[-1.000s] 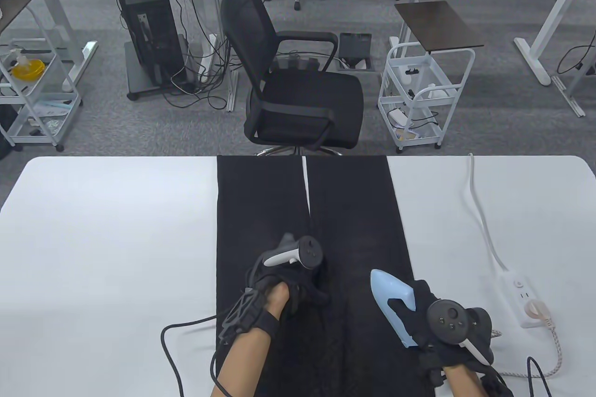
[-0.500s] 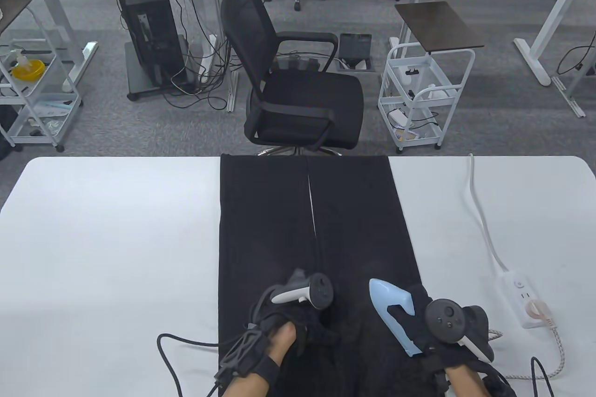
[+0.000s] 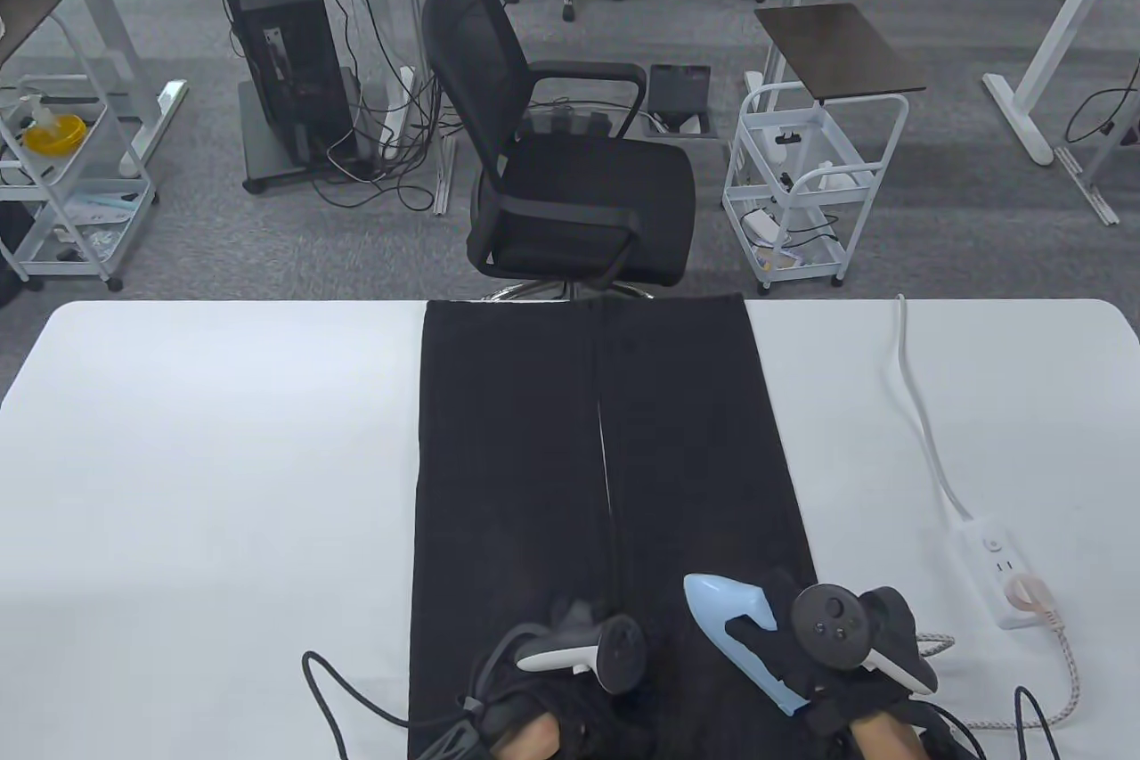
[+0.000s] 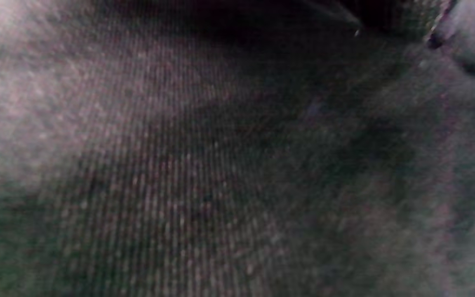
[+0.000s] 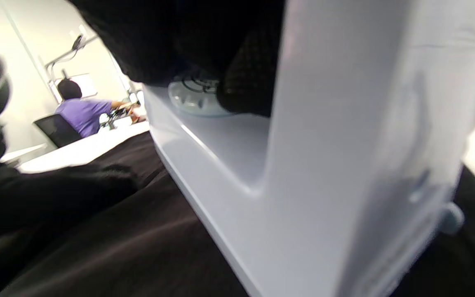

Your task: Iron trousers with electric iron on table

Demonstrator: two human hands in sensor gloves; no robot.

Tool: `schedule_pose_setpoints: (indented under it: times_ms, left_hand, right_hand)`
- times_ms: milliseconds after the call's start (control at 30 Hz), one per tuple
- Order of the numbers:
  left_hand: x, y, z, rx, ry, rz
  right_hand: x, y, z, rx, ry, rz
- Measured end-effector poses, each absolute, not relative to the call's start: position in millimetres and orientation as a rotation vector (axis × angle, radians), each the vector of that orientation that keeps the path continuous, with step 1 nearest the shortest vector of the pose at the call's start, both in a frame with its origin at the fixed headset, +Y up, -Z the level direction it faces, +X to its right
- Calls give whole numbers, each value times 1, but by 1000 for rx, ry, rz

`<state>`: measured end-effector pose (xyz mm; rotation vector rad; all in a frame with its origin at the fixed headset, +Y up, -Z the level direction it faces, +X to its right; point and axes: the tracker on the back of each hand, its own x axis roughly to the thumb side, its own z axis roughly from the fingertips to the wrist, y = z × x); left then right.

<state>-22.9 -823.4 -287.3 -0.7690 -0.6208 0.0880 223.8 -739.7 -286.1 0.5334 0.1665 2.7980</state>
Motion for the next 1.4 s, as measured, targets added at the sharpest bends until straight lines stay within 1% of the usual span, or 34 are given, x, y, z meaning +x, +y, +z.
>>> schedule_pose_setpoints:
  times_ms: [100,167,300,433,500,567,600,767,800,867,967,1000,1100,1133,1200,1267,1400]
  left_hand:
    - [-28,-823,-290,-729,-637,125]
    - [-34,-824,-292,-710,-639,160]
    - [-39,-826,-299,-643,-597,181]
    - [-36,-828,-301,-682,-594,154]
    - [-35,-829,-301,-685,-599,145]
    - [-35,-829,-301,-703,-602,148]
    - [-35,-829,-301,-704,-604,150]
    - [-34,-828,-300,-735,-607,146]
    - [-34,-828,-300,-735,-607,146]
    - [-34,-829,-300,-742,-607,147]
    - [-34,-828,-299,-760,-605,147]
    - [-34,-828,-299,-761,-605,148]
    - [-34,-828,-300,-762,-604,151]
    - [-35,-829,-300,-764,-603,153]
    - [-35,-829,-301,-763,-603,157]
    - [-36,-829,-301,-766,-601,162]
    - [-36,-829,-302,-769,-595,165]
  right_hand:
    - [213,-737,-280,650,243,2833]
    - [202,-738,-275,709,351,2863]
    - [180,-754,-274,779,546,2941]
    - [169,-754,-281,743,516,3074]
    - [169,-755,-295,660,531,3067]
    - [169,-755,-321,581,530,3086]
    - [169,-755,-329,564,528,3091]
    - [172,-756,-405,325,536,3088]
    - [172,-756,-412,299,533,3086]
    - [175,-756,-440,182,526,3074]
    - [183,-757,-466,84,481,3016]
    - [185,-757,-471,63,495,3014]
    - [187,-758,-476,50,528,2981]
    - [187,-758,-473,50,497,2999]
    - [187,-759,-468,69,520,2990]
    - [185,-759,-458,141,521,2995]
    - [179,-760,-414,399,546,2996]
